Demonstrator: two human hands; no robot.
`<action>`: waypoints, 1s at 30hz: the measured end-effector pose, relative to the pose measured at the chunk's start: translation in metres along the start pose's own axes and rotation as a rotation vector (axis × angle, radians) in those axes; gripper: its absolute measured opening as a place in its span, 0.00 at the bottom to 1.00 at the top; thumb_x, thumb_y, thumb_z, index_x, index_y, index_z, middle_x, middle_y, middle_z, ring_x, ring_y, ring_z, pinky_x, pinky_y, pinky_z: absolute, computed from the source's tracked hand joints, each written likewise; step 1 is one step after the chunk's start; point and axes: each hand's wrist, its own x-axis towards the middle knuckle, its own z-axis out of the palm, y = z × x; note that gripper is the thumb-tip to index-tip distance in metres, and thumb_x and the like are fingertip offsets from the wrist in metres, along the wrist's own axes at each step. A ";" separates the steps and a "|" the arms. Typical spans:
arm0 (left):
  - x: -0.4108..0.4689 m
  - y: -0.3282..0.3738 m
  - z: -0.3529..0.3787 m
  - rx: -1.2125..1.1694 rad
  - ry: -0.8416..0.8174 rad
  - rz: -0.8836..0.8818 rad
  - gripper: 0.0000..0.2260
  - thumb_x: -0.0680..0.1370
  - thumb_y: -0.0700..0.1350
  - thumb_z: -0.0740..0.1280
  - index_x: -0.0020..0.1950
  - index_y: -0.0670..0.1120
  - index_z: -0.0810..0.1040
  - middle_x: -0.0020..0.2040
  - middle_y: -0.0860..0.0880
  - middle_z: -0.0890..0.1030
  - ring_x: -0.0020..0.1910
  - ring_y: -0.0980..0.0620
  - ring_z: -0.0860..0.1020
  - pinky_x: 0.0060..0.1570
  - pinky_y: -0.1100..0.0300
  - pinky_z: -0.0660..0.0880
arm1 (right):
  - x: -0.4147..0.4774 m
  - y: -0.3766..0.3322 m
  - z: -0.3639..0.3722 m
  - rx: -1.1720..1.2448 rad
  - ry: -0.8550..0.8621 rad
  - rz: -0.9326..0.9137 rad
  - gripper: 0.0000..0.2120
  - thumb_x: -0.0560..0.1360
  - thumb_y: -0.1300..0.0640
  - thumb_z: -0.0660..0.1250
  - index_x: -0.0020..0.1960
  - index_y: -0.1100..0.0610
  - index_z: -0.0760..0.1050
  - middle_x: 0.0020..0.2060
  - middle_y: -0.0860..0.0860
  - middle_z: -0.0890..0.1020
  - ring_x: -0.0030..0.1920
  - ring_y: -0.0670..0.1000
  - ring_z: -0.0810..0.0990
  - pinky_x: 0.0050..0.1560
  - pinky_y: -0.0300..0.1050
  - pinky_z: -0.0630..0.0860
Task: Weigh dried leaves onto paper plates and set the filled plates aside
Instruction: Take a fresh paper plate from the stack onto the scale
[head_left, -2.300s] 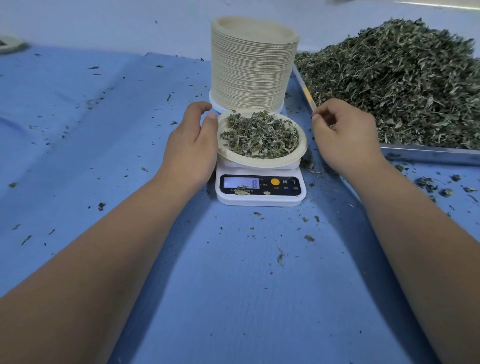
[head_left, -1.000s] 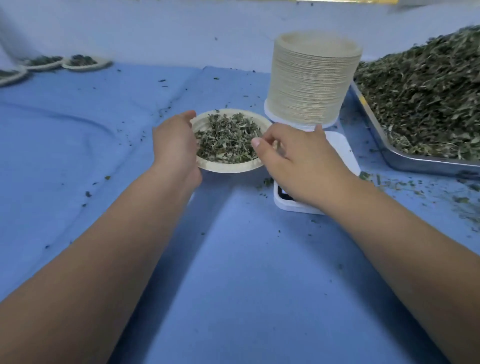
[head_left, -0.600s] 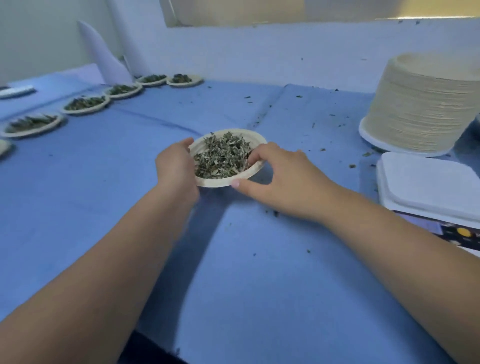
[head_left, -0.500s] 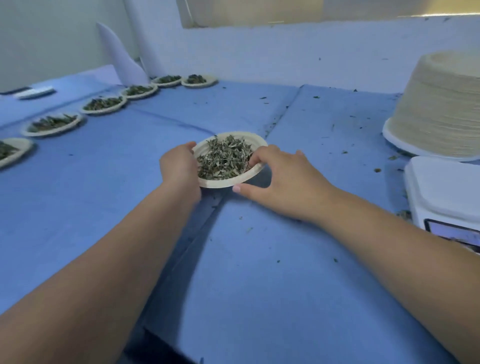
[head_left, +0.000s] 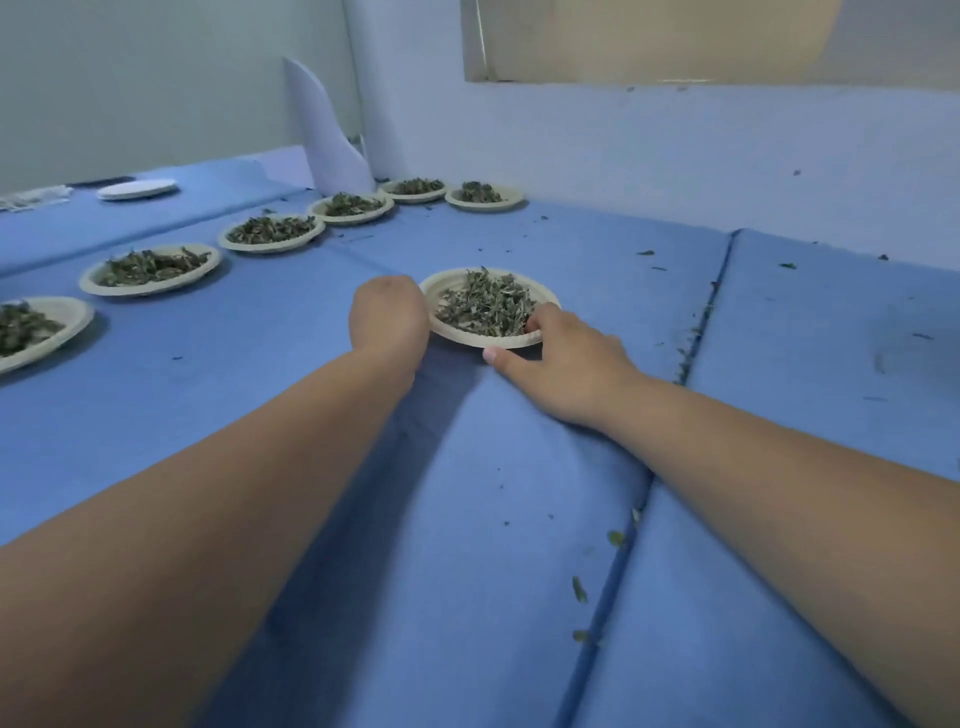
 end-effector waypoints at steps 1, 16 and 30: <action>0.013 -0.005 0.002 0.004 0.012 0.009 0.10 0.81 0.37 0.57 0.46 0.42 0.78 0.47 0.41 0.79 0.49 0.38 0.75 0.41 0.55 0.66 | 0.020 -0.001 0.004 0.002 0.002 0.008 0.34 0.75 0.28 0.57 0.71 0.51 0.65 0.68 0.54 0.74 0.68 0.59 0.72 0.68 0.61 0.66; 0.083 -0.047 0.017 0.572 -0.155 0.421 0.12 0.84 0.49 0.53 0.55 0.47 0.74 0.63 0.42 0.77 0.62 0.41 0.74 0.52 0.51 0.65 | 0.255 -0.053 0.070 -0.083 -0.033 0.059 0.36 0.78 0.33 0.54 0.79 0.52 0.56 0.74 0.57 0.69 0.72 0.63 0.69 0.71 0.60 0.66; 0.096 -0.059 0.015 0.616 -0.368 0.351 0.30 0.84 0.62 0.44 0.84 0.52 0.52 0.85 0.47 0.51 0.83 0.42 0.48 0.79 0.38 0.46 | 0.314 -0.066 0.087 -0.105 -0.068 0.121 0.39 0.79 0.32 0.50 0.83 0.48 0.44 0.81 0.55 0.55 0.78 0.64 0.57 0.77 0.59 0.56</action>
